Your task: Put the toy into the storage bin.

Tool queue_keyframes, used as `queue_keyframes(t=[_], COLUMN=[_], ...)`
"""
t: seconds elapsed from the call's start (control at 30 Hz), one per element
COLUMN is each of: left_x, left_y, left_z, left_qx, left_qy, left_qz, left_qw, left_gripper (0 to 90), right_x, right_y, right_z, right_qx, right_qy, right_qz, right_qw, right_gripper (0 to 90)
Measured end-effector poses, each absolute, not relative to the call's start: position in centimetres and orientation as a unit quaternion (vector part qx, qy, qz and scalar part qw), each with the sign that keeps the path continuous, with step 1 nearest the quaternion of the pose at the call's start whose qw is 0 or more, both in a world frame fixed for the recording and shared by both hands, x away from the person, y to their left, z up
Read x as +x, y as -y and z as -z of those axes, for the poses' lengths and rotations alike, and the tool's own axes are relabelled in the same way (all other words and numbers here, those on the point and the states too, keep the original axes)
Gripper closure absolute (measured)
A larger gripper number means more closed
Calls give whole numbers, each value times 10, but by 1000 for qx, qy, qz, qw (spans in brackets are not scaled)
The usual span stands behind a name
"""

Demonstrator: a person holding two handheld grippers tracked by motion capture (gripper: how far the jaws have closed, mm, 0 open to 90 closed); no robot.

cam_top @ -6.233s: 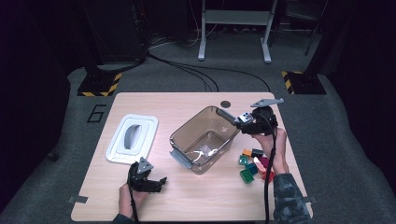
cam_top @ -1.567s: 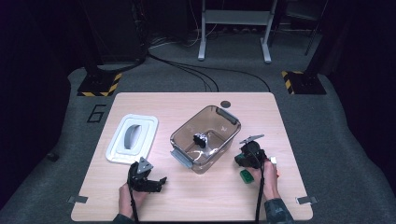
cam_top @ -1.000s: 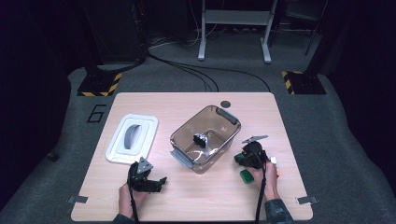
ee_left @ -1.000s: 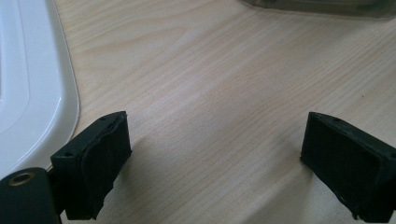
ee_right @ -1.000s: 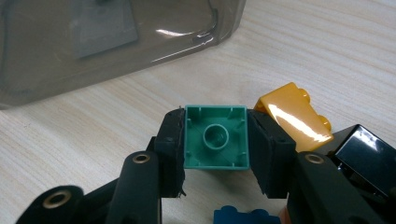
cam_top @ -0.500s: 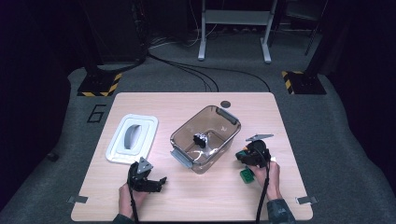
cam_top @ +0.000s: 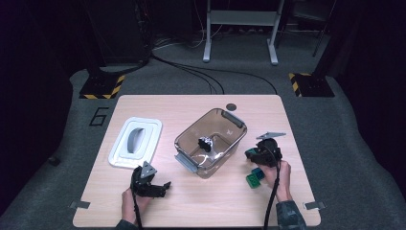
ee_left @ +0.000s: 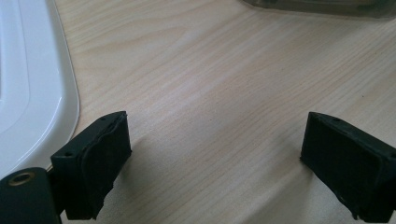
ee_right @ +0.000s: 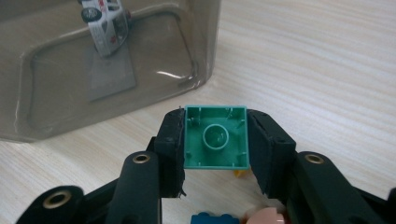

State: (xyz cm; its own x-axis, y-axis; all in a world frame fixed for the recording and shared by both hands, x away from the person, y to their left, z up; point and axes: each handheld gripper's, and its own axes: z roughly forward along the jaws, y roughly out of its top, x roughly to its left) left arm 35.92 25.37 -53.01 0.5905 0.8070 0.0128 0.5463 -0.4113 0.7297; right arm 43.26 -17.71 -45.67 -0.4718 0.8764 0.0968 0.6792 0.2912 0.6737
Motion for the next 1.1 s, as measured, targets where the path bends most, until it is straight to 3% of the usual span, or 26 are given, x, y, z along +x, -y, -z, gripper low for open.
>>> queue_keyframes(t=[1.1], left_x=[359], left_y=[-254], left_z=[530], left_qx=[819], left_qy=[-414], left_qz=[-184], left_qw=[352], left_gripper=[80], right_x=[453], right_y=[193], right_z=[412], right_qx=[496], right_qy=[-773], right_qz=[-353], right_qw=[178], right_gripper=[591])
